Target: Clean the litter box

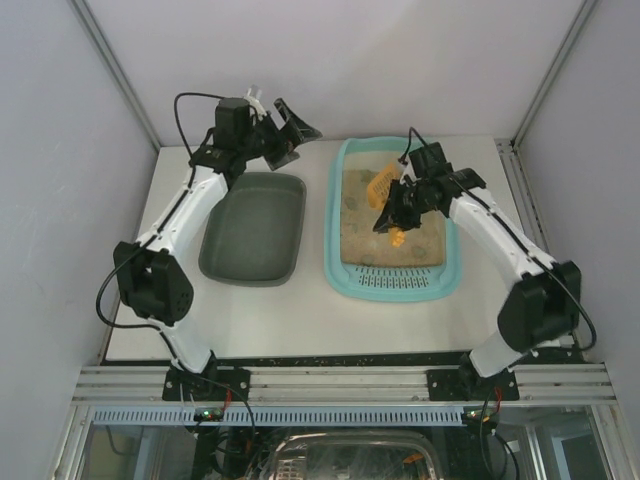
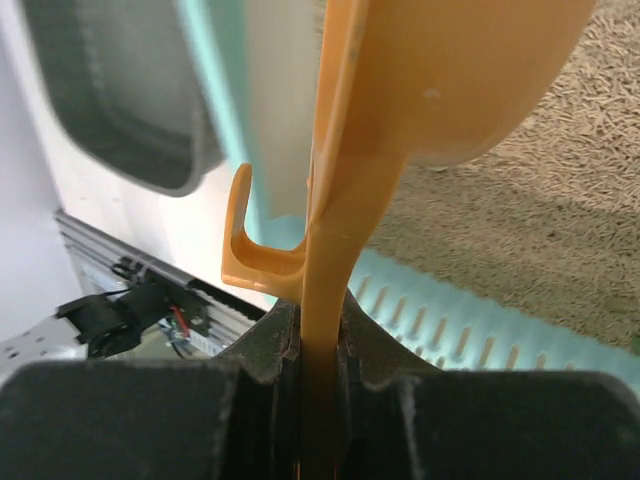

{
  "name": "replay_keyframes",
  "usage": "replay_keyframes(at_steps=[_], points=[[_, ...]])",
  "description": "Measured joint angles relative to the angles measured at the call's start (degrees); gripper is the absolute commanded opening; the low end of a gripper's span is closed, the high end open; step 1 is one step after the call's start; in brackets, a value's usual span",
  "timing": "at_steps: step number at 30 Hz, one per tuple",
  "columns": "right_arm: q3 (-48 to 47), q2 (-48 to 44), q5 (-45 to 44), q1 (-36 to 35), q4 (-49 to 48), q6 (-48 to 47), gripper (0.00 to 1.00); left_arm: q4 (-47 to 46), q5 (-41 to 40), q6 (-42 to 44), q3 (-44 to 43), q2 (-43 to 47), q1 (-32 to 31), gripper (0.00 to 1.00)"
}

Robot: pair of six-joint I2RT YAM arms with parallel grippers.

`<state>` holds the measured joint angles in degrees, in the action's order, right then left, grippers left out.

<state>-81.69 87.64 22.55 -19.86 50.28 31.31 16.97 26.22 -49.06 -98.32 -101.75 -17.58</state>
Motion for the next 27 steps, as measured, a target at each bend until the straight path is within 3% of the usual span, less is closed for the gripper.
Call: replay_keyframes(at_steps=[4, 9, 17, 27], points=[[-1.0, 9.8, 0.0, 0.6, 0.9, -3.5, 0.00, 5.7, -10.0, -3.8, 3.1, 2.3, -1.3, 1.00], [-3.1, 18.8, -0.5, 1.1, 2.7, -7.6, 0.00, 10.0, -15.6, -9.4, 7.2, 1.0, -4.3, 1.00], [-7.8, 23.2, -0.6, 2.2, 2.8, -11.7, 0.00, 9.7, -17.1, -15.1, 7.5, -4.4, -8.7, 1.00], [-8.0, 27.9, 1.7, 1.7, 0.1, -13.0, 0.00, 5.7, -14.8, -18.1, 7.3, -11.1, -9.0, 1.00]])
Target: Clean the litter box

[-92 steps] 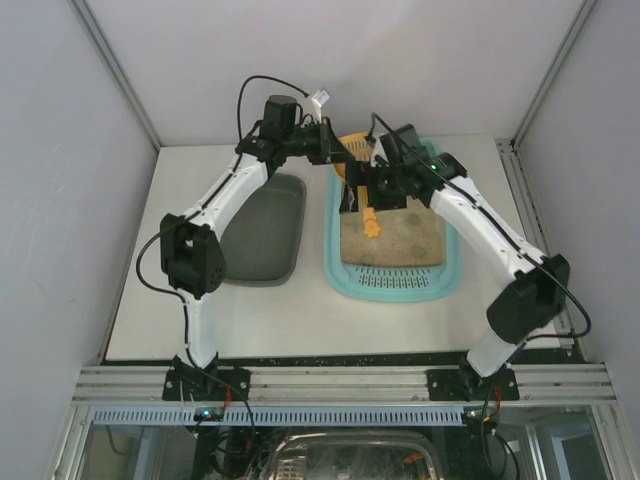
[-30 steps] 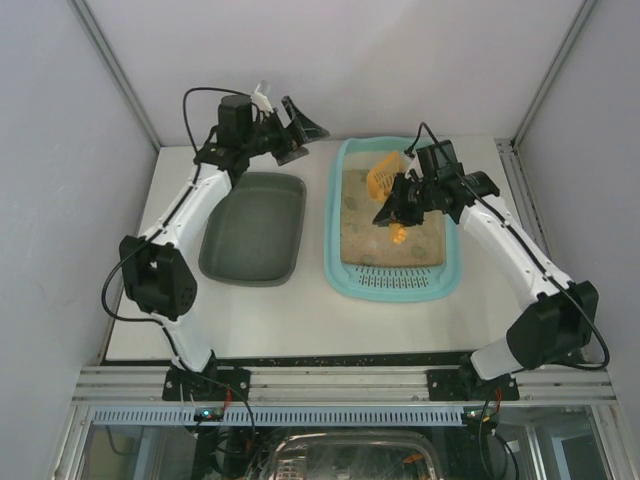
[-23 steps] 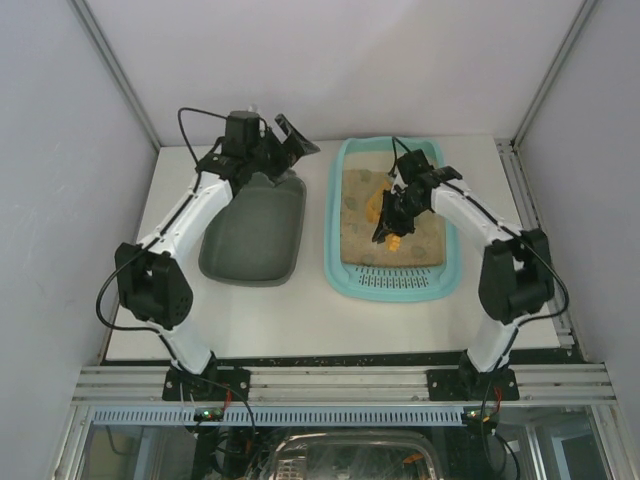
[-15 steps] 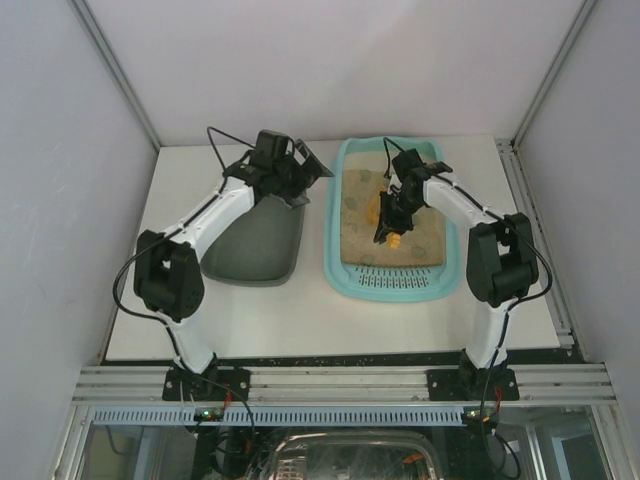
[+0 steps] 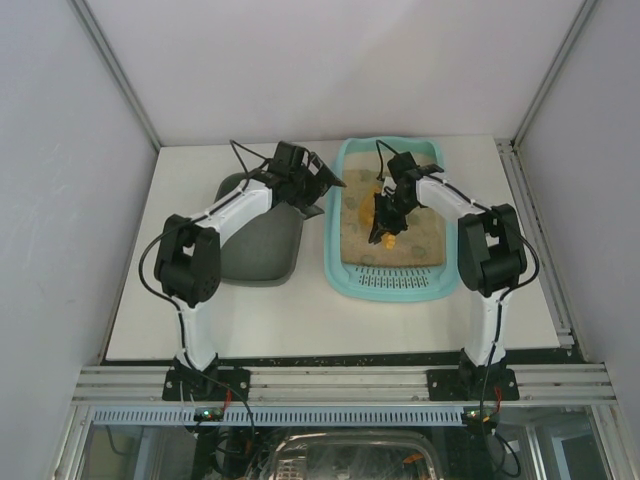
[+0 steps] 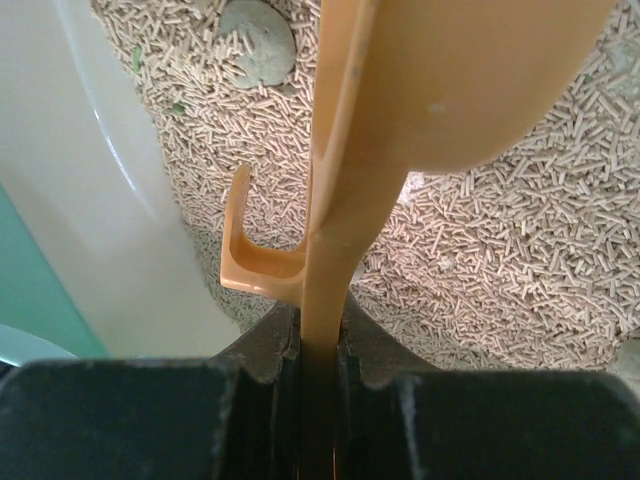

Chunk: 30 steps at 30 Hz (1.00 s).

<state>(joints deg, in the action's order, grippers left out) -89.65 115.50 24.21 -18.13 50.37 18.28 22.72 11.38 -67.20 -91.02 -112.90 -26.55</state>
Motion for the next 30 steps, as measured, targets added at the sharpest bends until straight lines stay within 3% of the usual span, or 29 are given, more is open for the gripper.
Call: replay_keyframes(at_steps=[20, 23, 30], points=[[-9.1, 8.3, 7.0, -1.0, -4.3, 1.3, 0.00, -1.2, 1.3, 0.3, -0.2, -0.4, 0.3, 1.00], [-6.1, 8.0, 10.9, -0.3, -9.4, 3.7, 0.00, -1.3, 2.0, 0.6, -0.2, -0.3, 0.5, 1.00], [12.0, 0.1, 20.0, 4.2, -25.1, 10.5, 0.00, -1.7, 6.3, 4.0, -0.2, 0.8, 1.5, 1.00]])
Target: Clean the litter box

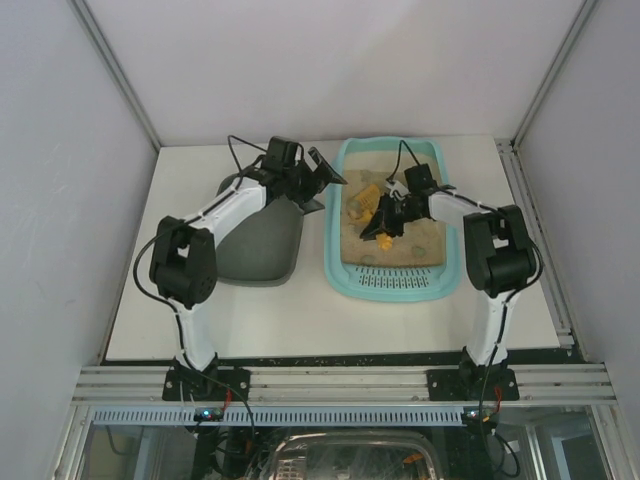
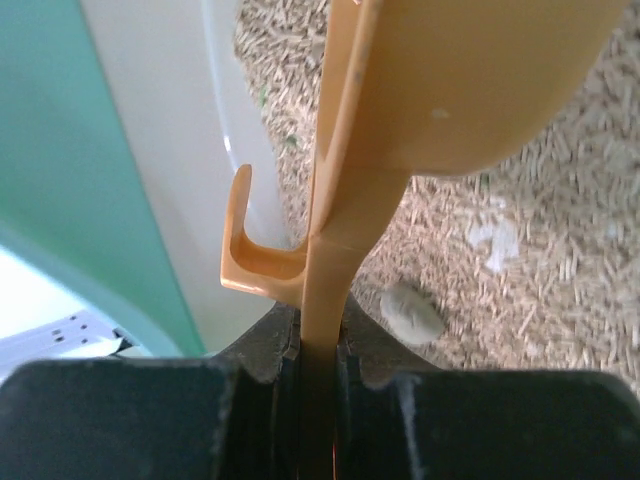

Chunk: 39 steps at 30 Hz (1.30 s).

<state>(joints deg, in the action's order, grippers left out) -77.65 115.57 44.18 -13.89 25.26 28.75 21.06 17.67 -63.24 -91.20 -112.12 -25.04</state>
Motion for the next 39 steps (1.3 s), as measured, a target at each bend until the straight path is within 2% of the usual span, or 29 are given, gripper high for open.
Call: replay_keyframes(at_steps=[5, 12, 17, 21, 24, 28, 39], points=[[5.5, -6.4, 3.7, 2.9, -3.8, 2.5, 0.00, 1.4, 3.0, 5.9, -0.9, 2.5, 1.4, 1.00], [12.1, -16.5, 8.0, 5.4, -10.7, 6.8, 0.00, 7.1, 2.6, 16.2, -3.5, 7.2, 5.4, 1.00], [26.3, -27.1, 11.8, 7.1, -25.7, 17.0, 0.00, 12.6, -0.8, 22.1, -7.5, 11.3, 9.8, 1.00], [36.2, -32.3, 13.8, 8.3, -42.5, 28.4, 0.00, 14.3, -4.0, 25.6, -7.7, 15.8, 13.3, 1.00], [39.2, -31.4, 15.2, 8.8, -58.7, 39.3, 0.00, 14.4, -5.8, 27.7, -7.2, 18.9, 14.7, 1.00], [40.1, -25.7, 15.5, 8.8, -80.0, 52.8, 0.00, 14.2, -6.9, 29.4, -4.9, 22.2, 14.5, 1.00], [41.5, -20.6, 16.4, 8.1, -101.0, 68.1, 0.00, 14.4, -9.6, 31.5, -1.1, 23.6, 14.4, 1.00]])
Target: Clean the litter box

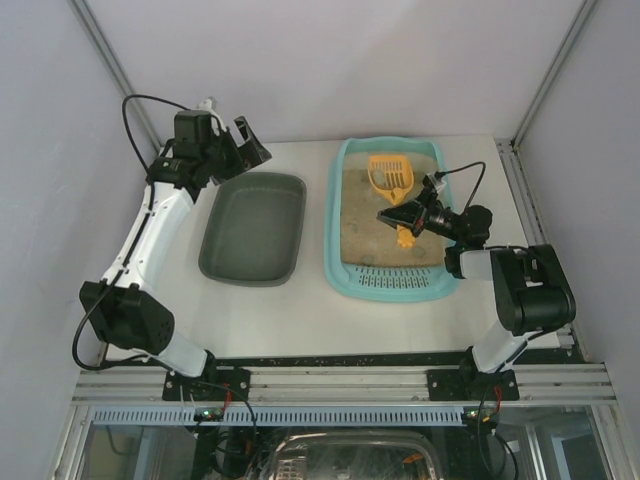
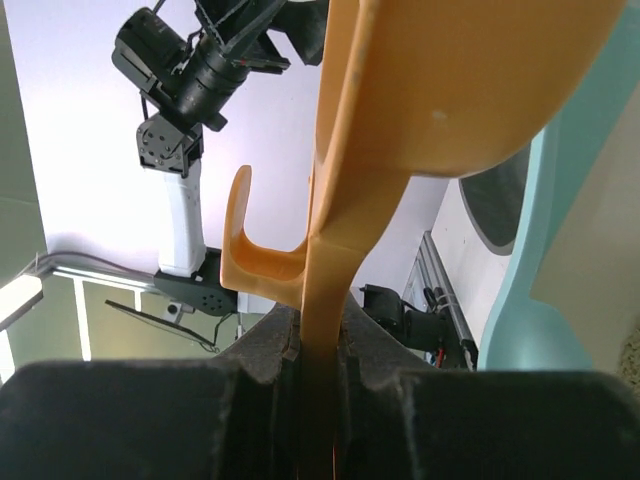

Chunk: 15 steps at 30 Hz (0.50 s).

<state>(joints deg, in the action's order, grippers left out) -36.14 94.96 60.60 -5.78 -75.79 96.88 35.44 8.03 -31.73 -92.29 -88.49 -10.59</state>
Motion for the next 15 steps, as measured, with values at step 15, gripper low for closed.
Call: replay_keyframes(at_steps=[15], points=[[-2.1, -3.1, 2.2, 2.2, 8.5, -3.2, 0.00, 8.1, -3.5, 6.4, -4.4, 0.3, 0.6, 1.00]])
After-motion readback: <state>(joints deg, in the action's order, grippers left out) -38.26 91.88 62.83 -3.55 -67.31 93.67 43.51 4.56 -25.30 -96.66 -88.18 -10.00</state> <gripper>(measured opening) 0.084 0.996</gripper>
